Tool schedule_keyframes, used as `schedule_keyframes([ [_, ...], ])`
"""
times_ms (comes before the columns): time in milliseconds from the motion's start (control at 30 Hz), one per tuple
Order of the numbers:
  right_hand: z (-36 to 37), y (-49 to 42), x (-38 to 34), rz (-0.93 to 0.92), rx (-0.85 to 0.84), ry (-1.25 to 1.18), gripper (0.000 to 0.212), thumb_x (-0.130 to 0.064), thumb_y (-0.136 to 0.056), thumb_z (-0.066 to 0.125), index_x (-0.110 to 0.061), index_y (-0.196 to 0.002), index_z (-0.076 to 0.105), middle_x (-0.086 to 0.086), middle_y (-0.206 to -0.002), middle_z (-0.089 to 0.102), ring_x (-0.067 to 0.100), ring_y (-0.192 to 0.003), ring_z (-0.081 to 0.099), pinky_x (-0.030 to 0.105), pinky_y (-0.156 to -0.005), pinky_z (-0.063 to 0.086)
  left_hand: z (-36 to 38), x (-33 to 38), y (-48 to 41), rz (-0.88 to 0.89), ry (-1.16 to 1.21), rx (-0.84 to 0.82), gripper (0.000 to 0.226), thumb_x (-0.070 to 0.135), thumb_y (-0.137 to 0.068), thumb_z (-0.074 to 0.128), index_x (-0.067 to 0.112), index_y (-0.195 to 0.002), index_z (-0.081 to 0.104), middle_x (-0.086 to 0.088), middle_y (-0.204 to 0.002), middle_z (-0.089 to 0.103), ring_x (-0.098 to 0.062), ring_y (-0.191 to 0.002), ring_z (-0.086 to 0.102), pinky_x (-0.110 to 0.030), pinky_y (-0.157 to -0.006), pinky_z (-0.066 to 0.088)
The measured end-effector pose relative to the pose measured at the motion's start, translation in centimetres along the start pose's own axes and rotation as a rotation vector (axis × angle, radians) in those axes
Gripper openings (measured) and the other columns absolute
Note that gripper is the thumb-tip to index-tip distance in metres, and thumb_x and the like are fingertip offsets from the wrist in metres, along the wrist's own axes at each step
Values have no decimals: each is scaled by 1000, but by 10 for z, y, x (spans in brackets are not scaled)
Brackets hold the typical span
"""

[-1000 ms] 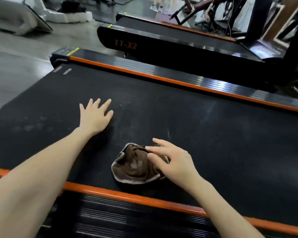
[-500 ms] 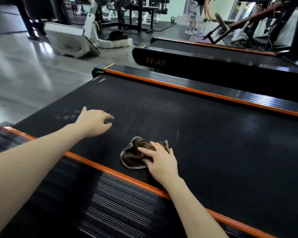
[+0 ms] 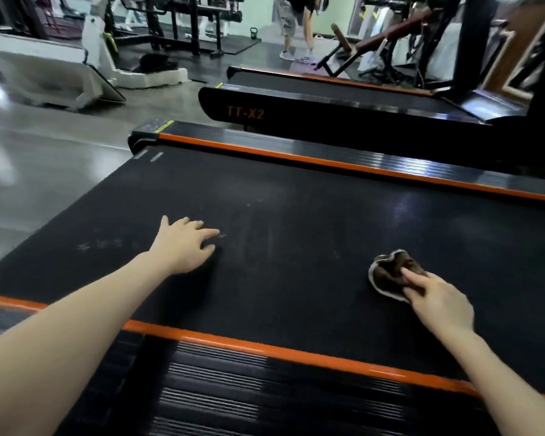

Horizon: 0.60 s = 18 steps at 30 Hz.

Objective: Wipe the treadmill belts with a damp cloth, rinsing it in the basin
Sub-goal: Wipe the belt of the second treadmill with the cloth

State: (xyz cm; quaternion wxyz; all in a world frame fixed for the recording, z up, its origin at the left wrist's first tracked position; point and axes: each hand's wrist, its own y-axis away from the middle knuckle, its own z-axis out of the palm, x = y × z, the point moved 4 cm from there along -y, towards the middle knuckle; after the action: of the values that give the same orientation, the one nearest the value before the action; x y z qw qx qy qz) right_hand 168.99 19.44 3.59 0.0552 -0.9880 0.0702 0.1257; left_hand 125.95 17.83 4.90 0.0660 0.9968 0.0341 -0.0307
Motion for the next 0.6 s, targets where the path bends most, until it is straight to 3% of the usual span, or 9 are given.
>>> schedule_keyframes([
  [133, 1, 19, -33, 73, 25, 166, 34, -35, -90, 56, -41, -124, 59, -1, -120, 65, 24, -108, 60, 30, -80, 45, 11, -21, -25, 129, -31, -14, 49, 49, -99, 24, 41, -148, 21, 2, -158, 20, -25, -146, 13, -54, -116, 6],
  [200, 12, 35, -83, 4, -9, 185, 34, -35, -90, 56, -43, -123, 58, -2, -118, 67, 22, -107, 61, 29, -84, 45, 13, -32, -34, 204, -57, -4, 50, 49, -99, 22, 41, -148, 19, 1, -158, 18, -25, -146, 11, -55, -116, 5],
  [300, 38, 60, -175, -188, -72, 73, 34, -32, -89, 58, -39, -123, 60, -1, -126, 62, 25, -110, 60, 31, -90, 45, 16, -47, -48, 302, -85, 26, 51, 51, -99, 20, 43, -149, 15, 1, -159, 15, -26, -146, 7, -56, -116, 2],
  [367, 56, 72, -226, -274, -115, 34, 38, -40, -86, 52, -38, -123, 60, 3, -131, 59, 26, -115, 58, 30, -91, 44, 23, -58, -58, 337, -95, 26, 52, 54, -98, 15, 44, -149, 9, 1, -160, 9, -27, -147, 2, -57, -115, -1],
  [500, 72, 82, -261, -224, -209, 74, 64, -68, -73, 28, -46, -129, 52, 2, -147, 42, 20, -130, 45, 26, -102, 34, 47, -74, -71, 381, 9, 51, 54, 59, -95, 4, 48, -146, -7, 5, -160, -5, -25, -147, -9, -58, -114, -4],
  [600, 71, 83, -263, -174, -211, 76, 49, -64, -83, 48, -47, -129, 51, -2, -151, 36, 15, -135, 38, 25, -105, 30, 52, -77, -72, 422, 74, 84, 55, 59, -94, 4, 48, -147, -5, 5, -160, -5, -25, -147, -9, -58, -114, -4],
])
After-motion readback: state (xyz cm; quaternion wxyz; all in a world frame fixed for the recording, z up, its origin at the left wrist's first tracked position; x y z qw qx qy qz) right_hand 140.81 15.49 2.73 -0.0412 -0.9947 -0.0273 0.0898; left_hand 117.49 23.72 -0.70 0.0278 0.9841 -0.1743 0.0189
